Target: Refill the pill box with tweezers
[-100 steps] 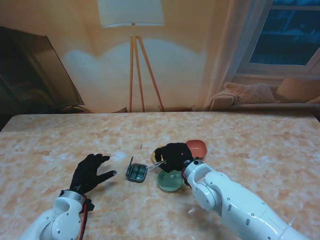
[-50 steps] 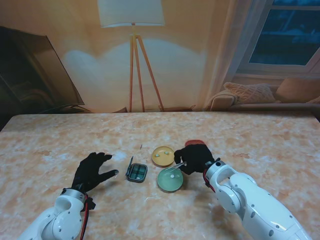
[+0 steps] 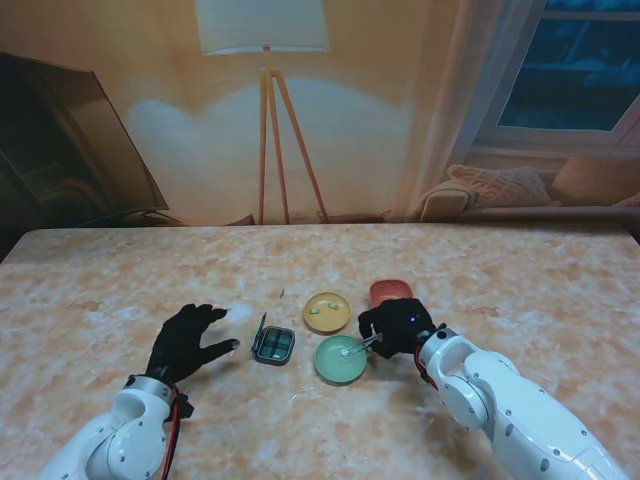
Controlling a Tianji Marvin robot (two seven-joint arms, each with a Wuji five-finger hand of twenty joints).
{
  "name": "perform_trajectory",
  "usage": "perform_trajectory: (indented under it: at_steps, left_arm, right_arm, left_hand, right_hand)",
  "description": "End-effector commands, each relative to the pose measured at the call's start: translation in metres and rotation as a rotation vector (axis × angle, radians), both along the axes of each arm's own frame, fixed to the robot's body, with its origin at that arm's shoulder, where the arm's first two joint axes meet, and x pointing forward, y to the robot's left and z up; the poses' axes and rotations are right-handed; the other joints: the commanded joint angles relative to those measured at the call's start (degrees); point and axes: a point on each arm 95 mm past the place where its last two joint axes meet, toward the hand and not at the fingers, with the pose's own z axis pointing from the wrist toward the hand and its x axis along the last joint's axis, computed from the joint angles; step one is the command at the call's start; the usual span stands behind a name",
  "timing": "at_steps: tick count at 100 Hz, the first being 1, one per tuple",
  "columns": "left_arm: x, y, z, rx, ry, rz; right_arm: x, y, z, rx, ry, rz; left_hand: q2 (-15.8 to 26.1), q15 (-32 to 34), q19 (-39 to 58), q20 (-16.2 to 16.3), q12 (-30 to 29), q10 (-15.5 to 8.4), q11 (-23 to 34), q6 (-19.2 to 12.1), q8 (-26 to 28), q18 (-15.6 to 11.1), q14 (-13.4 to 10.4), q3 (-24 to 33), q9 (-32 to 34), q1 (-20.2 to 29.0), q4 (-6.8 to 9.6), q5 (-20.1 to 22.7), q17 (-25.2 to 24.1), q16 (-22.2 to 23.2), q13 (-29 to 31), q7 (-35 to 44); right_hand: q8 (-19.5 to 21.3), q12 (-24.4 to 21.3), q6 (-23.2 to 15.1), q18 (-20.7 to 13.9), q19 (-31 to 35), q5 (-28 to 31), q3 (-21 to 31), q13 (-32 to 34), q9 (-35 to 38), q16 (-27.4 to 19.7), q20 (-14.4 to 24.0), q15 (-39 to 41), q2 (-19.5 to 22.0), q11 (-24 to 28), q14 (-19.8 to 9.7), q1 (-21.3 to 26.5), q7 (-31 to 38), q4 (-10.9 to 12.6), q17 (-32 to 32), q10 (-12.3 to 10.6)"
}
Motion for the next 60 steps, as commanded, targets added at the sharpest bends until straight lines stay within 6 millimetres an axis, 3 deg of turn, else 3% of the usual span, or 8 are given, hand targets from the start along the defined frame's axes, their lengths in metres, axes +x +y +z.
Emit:
perform_trajectory:
  at_steps: [1, 60]
  left_arm:
    - [-0.0024, -0.0018, -0.0004, 0.001, 0.013, -0.006]
    - [-0.0027, -0.0023, -0.0001, -0.001, 0.011, -0.006]
  right_arm:
    - [-0.0002, 0.0004, -0.005, -0.016, 0.017, -0.002]
    - [0.0094, 0.001, -0.0117, -0.044, 0.014, -0.013]
  left_hand:
    - [1.71, -0.3, -0.64, 0.18, 0.2, -0.99, -0.02, -0.1, -0.31, -1.97, -0.99, -1.11, -0.2, 0.37, 1.33, 0.74, -0.54, 0.22, -0.95, -0.71]
    - [1.57, -0.08, 0.03, 0.54, 0.32, -1.23, 0.21, -0.04, -0.33, -2.08, -1.22, -0.99, 0.08, 0.72, 1.33, 0.83, -0.46, 0.3, -0.44, -0.63]
  right_hand:
    - [0.47, 0.72, -2.44, -2.62, -0.1, 0.07, 2.03, -1.36, -0.75, 0.99, 0.5, 0.07, -1.01, 0.42, -3.17, 0.07, 2.3, -0.23, -0.65, 2.44]
    - [0.68, 1.03, -2.28, -2.73, -0.2, -0.59, 2.25, -1.84, -1.37, 1.26, 0.29, -0.06, -1.27, 0.58, -3.15, -0.46, 2.1, -0.31, -1.18, 2.42]
